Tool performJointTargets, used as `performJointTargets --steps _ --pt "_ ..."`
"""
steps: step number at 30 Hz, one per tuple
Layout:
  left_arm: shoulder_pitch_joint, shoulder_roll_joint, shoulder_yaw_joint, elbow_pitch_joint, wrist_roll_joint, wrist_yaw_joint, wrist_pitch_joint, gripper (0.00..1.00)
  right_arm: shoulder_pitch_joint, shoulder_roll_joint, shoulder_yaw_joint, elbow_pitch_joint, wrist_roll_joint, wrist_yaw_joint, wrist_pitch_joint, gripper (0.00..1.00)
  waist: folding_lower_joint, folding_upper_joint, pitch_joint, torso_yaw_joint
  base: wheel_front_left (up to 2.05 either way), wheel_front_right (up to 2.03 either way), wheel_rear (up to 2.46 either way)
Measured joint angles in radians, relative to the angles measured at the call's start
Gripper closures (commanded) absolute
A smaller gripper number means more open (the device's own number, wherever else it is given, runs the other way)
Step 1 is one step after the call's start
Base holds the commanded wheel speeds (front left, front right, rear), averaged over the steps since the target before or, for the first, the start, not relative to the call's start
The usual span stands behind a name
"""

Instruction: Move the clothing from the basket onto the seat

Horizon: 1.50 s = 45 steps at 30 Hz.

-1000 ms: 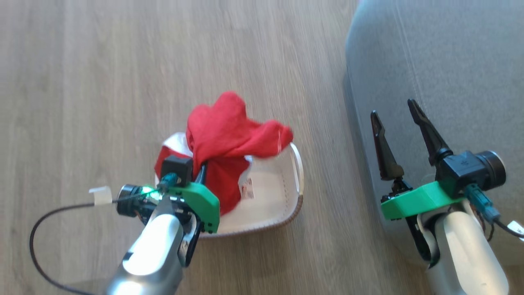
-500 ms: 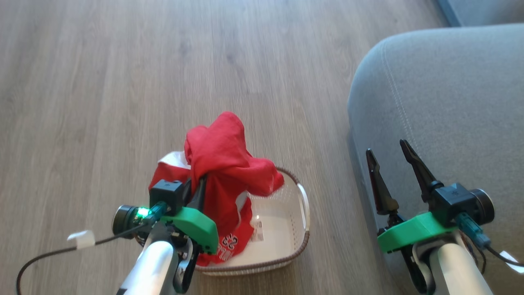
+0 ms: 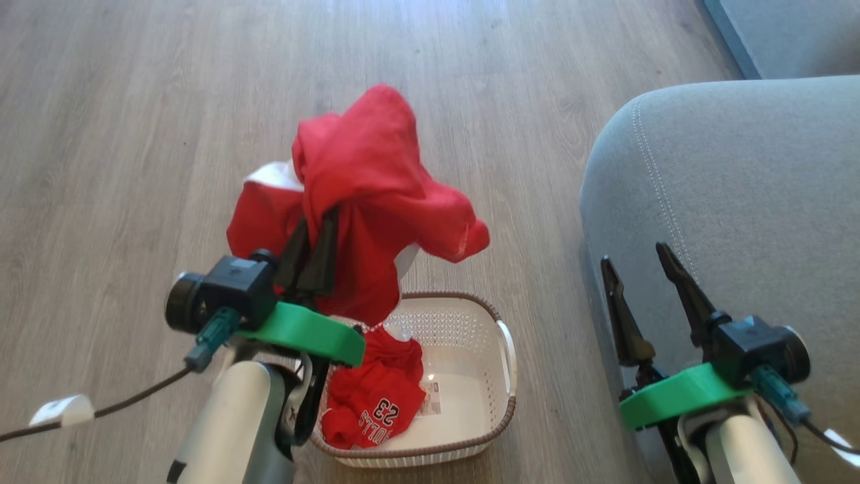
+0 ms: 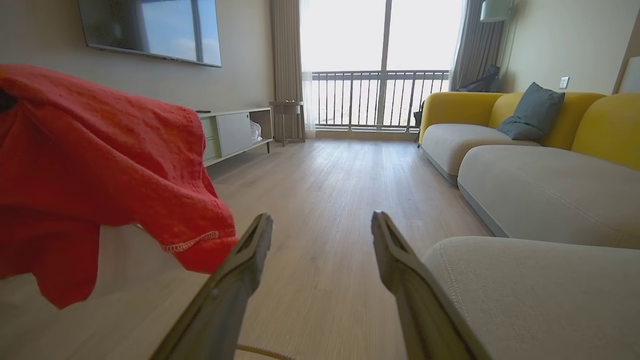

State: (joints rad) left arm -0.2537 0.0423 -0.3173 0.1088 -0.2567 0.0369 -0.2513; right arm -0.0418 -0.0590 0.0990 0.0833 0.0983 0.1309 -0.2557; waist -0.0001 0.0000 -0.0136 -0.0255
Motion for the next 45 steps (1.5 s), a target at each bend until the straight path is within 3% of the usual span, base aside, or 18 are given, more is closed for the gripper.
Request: performJointTargets --steps 9,14,32,40,45 --pt "-0.014 0.000 -0.011 -0.201 0.000 -0.016 -0.001 1.00 0.015 0.003 -0.001 -0.006 0.010 0.000 0.000 0.00 0.0000 0.0000 -0.004 0.006 0.00 0.00 0.00" --pt "-0.035 0.000 -0.066 -0.292 0.019 -0.024 -0.001 1.00 0.015 0.003 -0.003 -0.009 0.016 0.000 0.000 0.00 0.0000 0.0000 -0.002 0.010 0.00 0.00 0.00" --pt "-0.036 0.001 -0.099 -0.313 0.069 -0.023 -0.001 1.00 0.015 0.003 0.019 -0.029 0.020 0.000 0.000 0.00 0.0001 0.0000 0.002 -0.018 0.00 0.00 0.00" --pt "-0.035 0.001 -0.098 -0.303 0.072 -0.023 -0.001 1.00 0.017 -0.088 0.122 -0.113 0.041 0.000 0.000 0.00 0.0001 0.0000 0.004 -0.033 0.00 0.00 0.00" --pt "-0.033 0.001 -0.095 -0.286 0.073 -0.024 -0.001 1.00 0.037 -0.193 0.225 -0.251 0.086 0.000 0.000 0.00 0.0001 0.0000 0.008 -0.040 0.00 0.00 0.00"
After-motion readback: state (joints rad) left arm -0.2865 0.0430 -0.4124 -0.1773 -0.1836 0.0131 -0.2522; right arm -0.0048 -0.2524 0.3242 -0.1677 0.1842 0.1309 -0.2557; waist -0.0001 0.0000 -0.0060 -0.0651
